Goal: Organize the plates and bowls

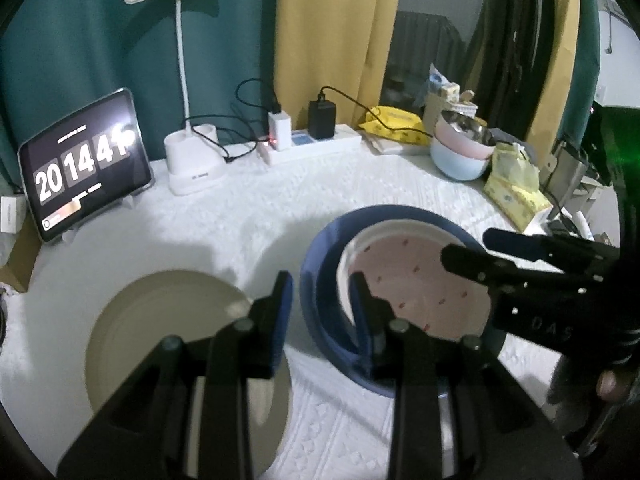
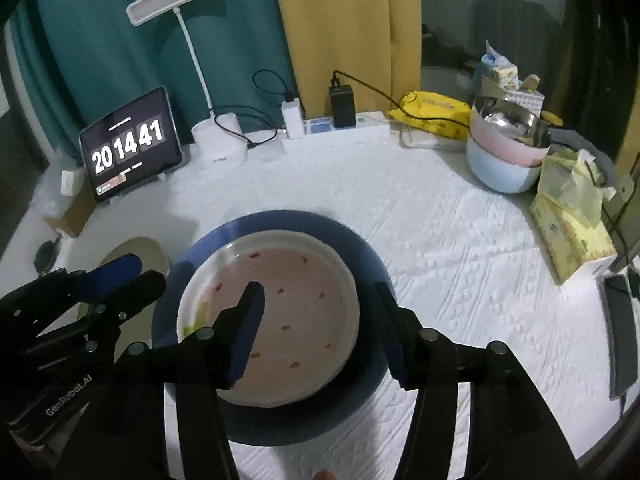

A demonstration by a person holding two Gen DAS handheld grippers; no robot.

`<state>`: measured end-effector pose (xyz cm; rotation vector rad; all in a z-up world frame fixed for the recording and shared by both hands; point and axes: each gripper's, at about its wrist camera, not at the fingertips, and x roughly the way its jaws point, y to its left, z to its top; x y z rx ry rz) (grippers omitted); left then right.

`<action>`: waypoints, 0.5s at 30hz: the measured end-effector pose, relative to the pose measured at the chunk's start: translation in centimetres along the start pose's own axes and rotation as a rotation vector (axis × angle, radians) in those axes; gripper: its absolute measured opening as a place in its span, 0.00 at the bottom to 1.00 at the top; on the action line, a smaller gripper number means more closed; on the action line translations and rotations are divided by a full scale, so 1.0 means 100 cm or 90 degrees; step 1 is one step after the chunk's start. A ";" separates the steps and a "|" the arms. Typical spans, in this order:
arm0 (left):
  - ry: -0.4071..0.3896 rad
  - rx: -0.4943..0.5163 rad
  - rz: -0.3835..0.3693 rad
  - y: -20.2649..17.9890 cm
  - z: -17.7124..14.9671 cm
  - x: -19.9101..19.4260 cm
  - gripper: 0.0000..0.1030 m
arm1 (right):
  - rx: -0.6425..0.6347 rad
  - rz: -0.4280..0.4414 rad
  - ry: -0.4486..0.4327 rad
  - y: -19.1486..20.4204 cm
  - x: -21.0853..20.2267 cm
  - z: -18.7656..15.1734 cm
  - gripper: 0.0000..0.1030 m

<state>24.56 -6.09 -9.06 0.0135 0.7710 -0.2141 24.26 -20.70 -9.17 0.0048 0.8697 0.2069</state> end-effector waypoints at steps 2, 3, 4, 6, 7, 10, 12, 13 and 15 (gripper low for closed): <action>-0.002 -0.001 0.000 0.001 0.001 0.000 0.30 | -0.001 -0.008 -0.001 -0.002 0.000 0.001 0.56; -0.003 -0.001 0.000 0.002 0.001 -0.001 0.30 | 0.000 -0.009 -0.002 -0.003 0.000 0.001 0.56; -0.004 -0.003 0.000 0.003 0.001 -0.001 0.30 | 0.001 -0.012 -0.004 -0.005 0.000 0.002 0.56; -0.008 -0.006 0.000 0.005 0.002 -0.001 0.30 | 0.005 -0.017 -0.005 -0.007 -0.001 0.002 0.56; -0.009 -0.006 0.001 0.006 0.003 -0.001 0.30 | 0.011 -0.020 -0.006 -0.010 -0.001 0.003 0.56; -0.006 -0.009 0.004 0.008 0.002 0.002 0.30 | 0.023 -0.029 -0.008 -0.019 -0.002 0.004 0.56; 0.000 -0.009 0.004 0.008 0.001 0.006 0.30 | 0.034 -0.036 -0.007 -0.027 -0.002 0.003 0.56; 0.002 -0.008 0.003 0.008 0.000 0.008 0.30 | 0.038 -0.039 -0.006 -0.029 -0.001 0.003 0.56; 0.006 -0.003 0.004 0.007 -0.003 0.011 0.30 | 0.047 -0.044 -0.005 -0.037 0.000 0.002 0.56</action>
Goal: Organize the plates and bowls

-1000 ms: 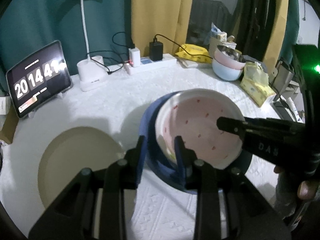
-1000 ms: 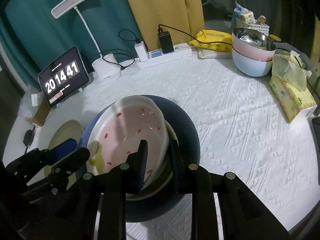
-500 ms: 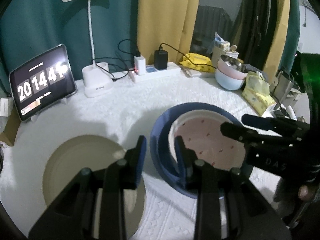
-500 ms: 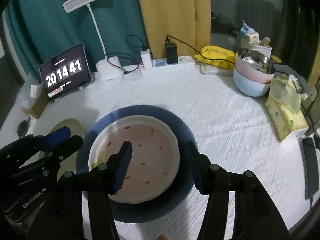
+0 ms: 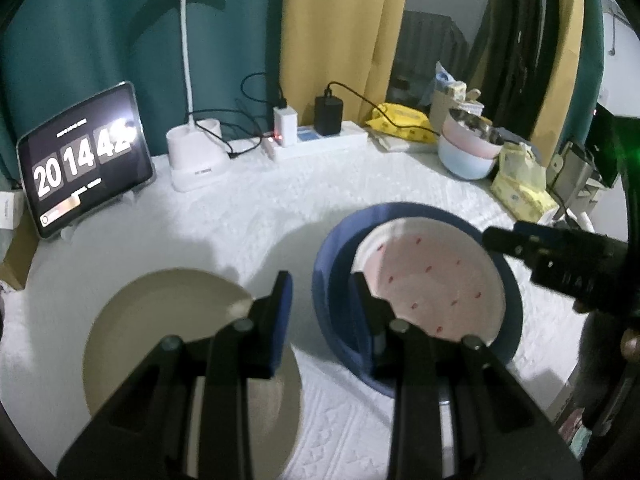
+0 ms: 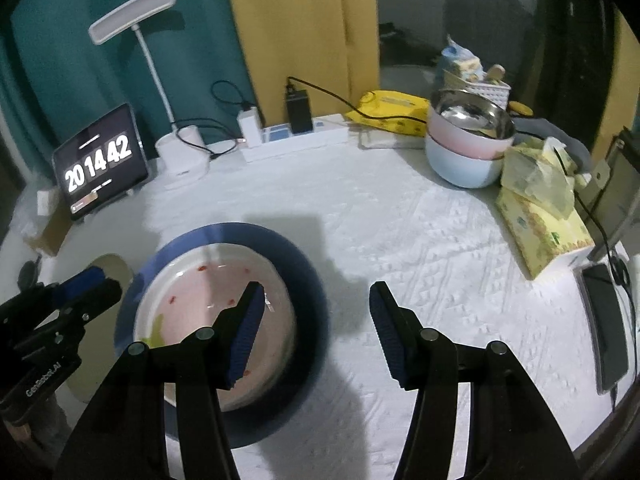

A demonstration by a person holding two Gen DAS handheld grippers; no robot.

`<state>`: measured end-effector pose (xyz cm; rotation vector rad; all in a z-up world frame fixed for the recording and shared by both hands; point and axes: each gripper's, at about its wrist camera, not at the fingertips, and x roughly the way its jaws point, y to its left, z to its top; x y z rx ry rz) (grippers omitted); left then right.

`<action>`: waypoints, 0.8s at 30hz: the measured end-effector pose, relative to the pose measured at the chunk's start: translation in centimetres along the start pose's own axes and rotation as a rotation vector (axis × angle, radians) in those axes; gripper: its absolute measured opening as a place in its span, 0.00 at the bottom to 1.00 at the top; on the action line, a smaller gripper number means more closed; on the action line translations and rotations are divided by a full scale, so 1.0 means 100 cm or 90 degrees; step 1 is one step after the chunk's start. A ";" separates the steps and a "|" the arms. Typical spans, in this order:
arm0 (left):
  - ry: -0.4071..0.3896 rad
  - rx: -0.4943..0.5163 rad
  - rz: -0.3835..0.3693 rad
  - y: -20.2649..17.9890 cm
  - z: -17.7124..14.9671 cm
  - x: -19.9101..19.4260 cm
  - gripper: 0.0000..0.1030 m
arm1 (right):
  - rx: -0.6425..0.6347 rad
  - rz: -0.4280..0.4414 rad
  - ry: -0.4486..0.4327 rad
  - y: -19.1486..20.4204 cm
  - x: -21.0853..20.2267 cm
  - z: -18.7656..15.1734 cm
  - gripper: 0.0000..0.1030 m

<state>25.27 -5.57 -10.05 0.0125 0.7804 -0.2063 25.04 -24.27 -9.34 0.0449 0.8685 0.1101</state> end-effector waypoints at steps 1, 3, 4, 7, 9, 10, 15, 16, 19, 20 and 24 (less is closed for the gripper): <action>0.004 0.002 0.002 -0.001 -0.002 0.003 0.30 | 0.004 -0.001 -0.003 -0.003 0.000 -0.001 0.56; 0.011 0.002 0.005 0.000 -0.003 0.006 0.30 | 0.009 -0.001 -0.005 -0.007 0.000 -0.002 0.56; 0.013 0.003 0.006 0.000 -0.004 0.008 0.30 | 0.011 0.000 -0.004 -0.010 0.001 -0.003 0.56; 0.018 0.007 0.013 -0.002 -0.005 0.011 0.30 | 0.016 0.001 -0.001 -0.014 0.004 -0.005 0.56; 0.019 0.013 0.019 -0.003 -0.006 0.013 0.30 | 0.020 0.005 0.000 -0.017 0.005 -0.006 0.56; 0.022 0.015 0.022 -0.004 -0.007 0.015 0.30 | 0.022 0.007 0.000 -0.019 0.006 -0.007 0.56; 0.036 0.018 0.030 -0.004 -0.009 0.022 0.30 | 0.026 0.016 0.012 -0.024 0.013 -0.013 0.49; 0.037 0.018 0.030 -0.004 -0.010 0.023 0.30 | 0.027 0.023 0.017 -0.025 0.016 -0.014 0.49; 0.037 0.019 0.034 -0.004 -0.010 0.024 0.30 | 0.025 0.036 0.029 -0.024 0.024 -0.017 0.46; 0.039 0.019 0.035 -0.004 -0.010 0.025 0.30 | 0.024 0.040 0.032 -0.023 0.026 -0.018 0.43; 0.041 0.019 0.030 -0.002 -0.011 0.027 0.30 | 0.038 0.056 0.028 -0.023 0.029 -0.018 0.41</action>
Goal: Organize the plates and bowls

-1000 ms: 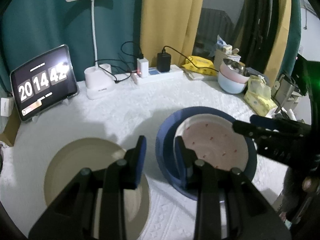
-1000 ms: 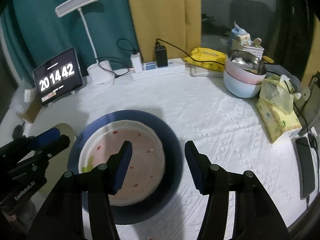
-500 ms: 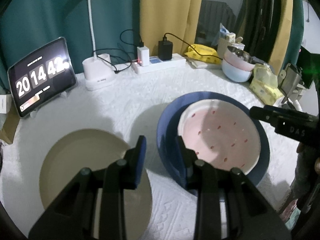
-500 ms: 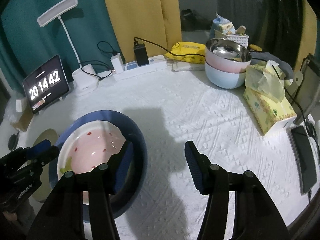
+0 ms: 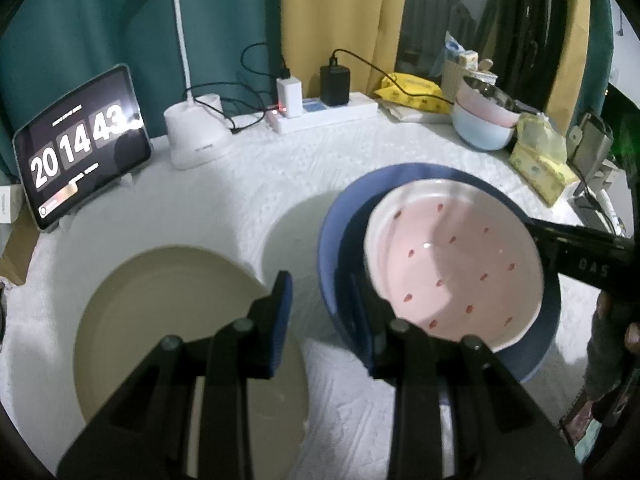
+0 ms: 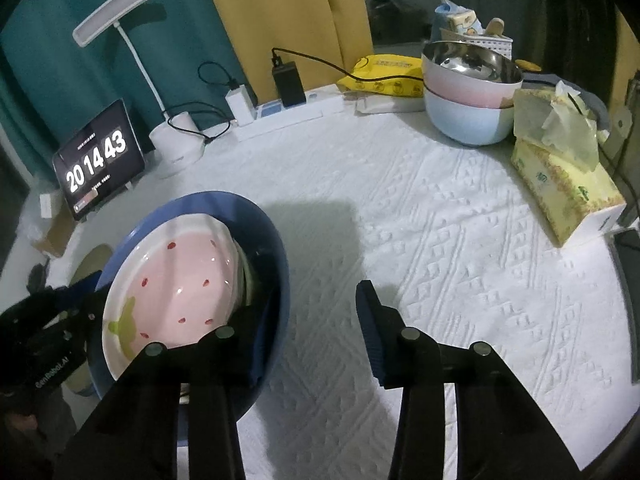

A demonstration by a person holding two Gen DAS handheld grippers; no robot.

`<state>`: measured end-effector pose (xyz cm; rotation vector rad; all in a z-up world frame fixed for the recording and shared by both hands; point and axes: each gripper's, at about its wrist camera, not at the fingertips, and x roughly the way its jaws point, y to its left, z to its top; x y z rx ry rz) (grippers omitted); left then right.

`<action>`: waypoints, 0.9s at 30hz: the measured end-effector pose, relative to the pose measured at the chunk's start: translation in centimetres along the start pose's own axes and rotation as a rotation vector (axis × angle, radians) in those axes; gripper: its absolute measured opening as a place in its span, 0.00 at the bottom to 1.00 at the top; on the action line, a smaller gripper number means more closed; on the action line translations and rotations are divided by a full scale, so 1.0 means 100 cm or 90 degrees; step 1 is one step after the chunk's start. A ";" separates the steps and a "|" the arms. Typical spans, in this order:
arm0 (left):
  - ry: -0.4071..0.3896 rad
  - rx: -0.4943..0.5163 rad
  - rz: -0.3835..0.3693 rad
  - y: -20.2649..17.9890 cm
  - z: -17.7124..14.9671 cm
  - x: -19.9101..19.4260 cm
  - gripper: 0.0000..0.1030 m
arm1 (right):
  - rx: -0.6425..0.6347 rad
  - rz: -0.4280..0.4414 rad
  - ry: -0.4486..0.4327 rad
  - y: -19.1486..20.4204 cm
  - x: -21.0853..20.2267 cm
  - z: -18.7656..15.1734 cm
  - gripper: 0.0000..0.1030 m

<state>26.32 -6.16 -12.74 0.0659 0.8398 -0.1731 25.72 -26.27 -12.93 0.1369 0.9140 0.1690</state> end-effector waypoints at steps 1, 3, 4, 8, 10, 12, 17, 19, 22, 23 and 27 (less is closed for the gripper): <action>-0.001 0.002 0.001 0.000 0.000 0.000 0.30 | 0.004 0.001 -0.002 0.000 0.000 0.000 0.41; -0.003 0.002 0.003 0.000 0.000 0.001 0.30 | 0.011 0.005 -0.005 -0.001 0.000 0.000 0.41; -0.003 -0.001 -0.001 0.001 0.000 0.001 0.30 | 0.015 0.010 -0.006 -0.001 0.000 0.000 0.41; -0.001 -0.020 -0.022 0.006 0.000 0.003 0.30 | 0.033 0.029 -0.003 -0.004 0.002 0.000 0.41; -0.004 -0.026 -0.027 0.008 -0.001 0.003 0.30 | 0.040 0.032 -0.006 -0.005 0.001 0.000 0.41; -0.009 -0.029 -0.031 0.008 -0.001 0.004 0.30 | 0.044 0.035 -0.009 -0.006 0.001 -0.001 0.40; -0.022 -0.041 -0.039 0.009 -0.002 0.002 0.27 | 0.045 0.059 -0.017 -0.001 0.001 -0.003 0.24; -0.027 -0.039 -0.036 0.008 -0.002 0.002 0.27 | 0.038 0.064 -0.023 0.004 0.000 -0.003 0.15; -0.030 -0.042 -0.044 0.009 -0.003 0.001 0.24 | 0.033 0.058 -0.030 0.008 -0.001 -0.003 0.11; -0.032 -0.044 -0.045 0.009 -0.003 0.000 0.23 | 0.035 0.061 -0.030 0.008 0.000 -0.003 0.11; -0.046 -0.018 -0.034 0.001 -0.004 -0.002 0.14 | 0.040 0.067 -0.031 0.006 0.000 -0.003 0.10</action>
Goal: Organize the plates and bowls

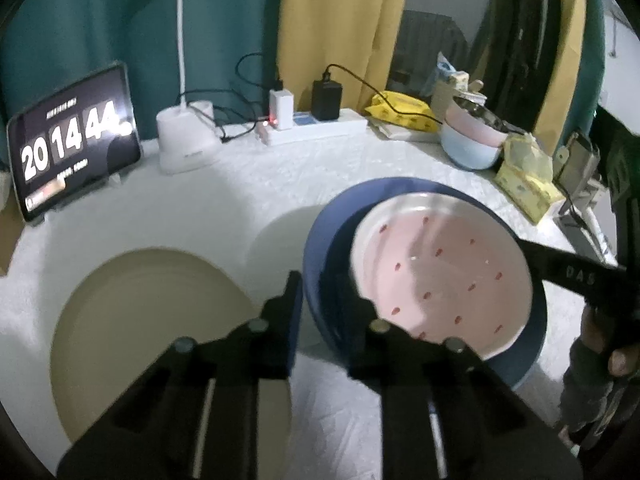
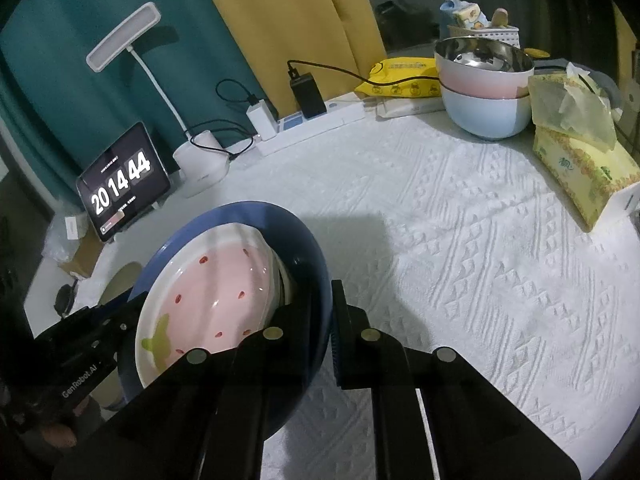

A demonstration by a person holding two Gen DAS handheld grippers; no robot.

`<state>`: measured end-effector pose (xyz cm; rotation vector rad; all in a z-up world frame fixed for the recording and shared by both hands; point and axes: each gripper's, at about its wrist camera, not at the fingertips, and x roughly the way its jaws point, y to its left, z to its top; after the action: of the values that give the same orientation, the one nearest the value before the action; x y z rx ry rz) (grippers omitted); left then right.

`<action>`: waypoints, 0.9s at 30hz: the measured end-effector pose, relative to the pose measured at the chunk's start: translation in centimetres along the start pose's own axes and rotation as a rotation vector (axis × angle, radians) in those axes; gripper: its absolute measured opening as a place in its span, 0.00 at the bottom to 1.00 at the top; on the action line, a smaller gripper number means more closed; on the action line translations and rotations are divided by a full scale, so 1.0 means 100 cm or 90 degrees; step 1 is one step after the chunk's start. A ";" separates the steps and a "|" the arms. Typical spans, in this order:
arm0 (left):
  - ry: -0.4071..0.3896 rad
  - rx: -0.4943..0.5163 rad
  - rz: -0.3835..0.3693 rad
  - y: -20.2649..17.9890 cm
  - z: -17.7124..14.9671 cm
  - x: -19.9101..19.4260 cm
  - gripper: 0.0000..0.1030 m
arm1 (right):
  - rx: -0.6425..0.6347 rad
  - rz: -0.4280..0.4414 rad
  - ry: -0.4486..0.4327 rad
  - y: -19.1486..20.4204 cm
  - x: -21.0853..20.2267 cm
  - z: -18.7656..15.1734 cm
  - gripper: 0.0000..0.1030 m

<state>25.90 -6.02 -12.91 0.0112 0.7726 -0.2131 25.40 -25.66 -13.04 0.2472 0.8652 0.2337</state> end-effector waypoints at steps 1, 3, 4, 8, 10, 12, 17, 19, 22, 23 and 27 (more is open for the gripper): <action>-0.001 0.003 0.003 -0.001 0.000 0.000 0.14 | 0.002 0.000 -0.001 0.000 0.000 0.000 0.10; 0.001 0.003 0.001 -0.001 0.000 0.000 0.14 | 0.009 -0.006 -0.005 0.000 -0.001 -0.001 0.10; 0.001 0.004 0.002 -0.003 0.000 -0.001 0.14 | 0.006 -0.013 -0.007 0.001 -0.001 -0.001 0.10; 0.001 0.003 0.001 -0.003 -0.001 -0.001 0.14 | 0.005 -0.026 -0.009 0.004 -0.003 -0.002 0.09; -0.002 0.008 0.002 -0.003 -0.002 -0.002 0.14 | 0.005 -0.027 -0.008 0.004 -0.004 -0.002 0.09; -0.002 0.007 0.001 -0.003 -0.002 -0.004 0.14 | 0.005 -0.028 -0.008 0.006 -0.005 -0.003 0.09; -0.006 0.008 -0.004 -0.003 -0.002 -0.008 0.14 | 0.007 -0.035 -0.008 0.007 -0.009 -0.006 0.09; -0.007 0.009 -0.005 -0.003 -0.002 -0.011 0.14 | 0.007 -0.037 -0.008 0.008 -0.010 -0.007 0.09; -0.010 0.009 -0.006 -0.004 -0.002 -0.014 0.14 | 0.007 -0.039 -0.010 0.009 -0.013 -0.008 0.09; -0.011 0.008 -0.007 -0.003 -0.001 -0.015 0.14 | 0.006 -0.040 -0.012 0.010 -0.014 -0.009 0.09; -0.018 0.007 -0.010 -0.002 0.000 -0.020 0.14 | 0.004 -0.041 -0.021 0.013 -0.021 -0.009 0.09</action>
<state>24.47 -5.86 -11.49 0.0120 0.7435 -0.2324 23.26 -24.94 -11.63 0.2276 0.8402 0.1670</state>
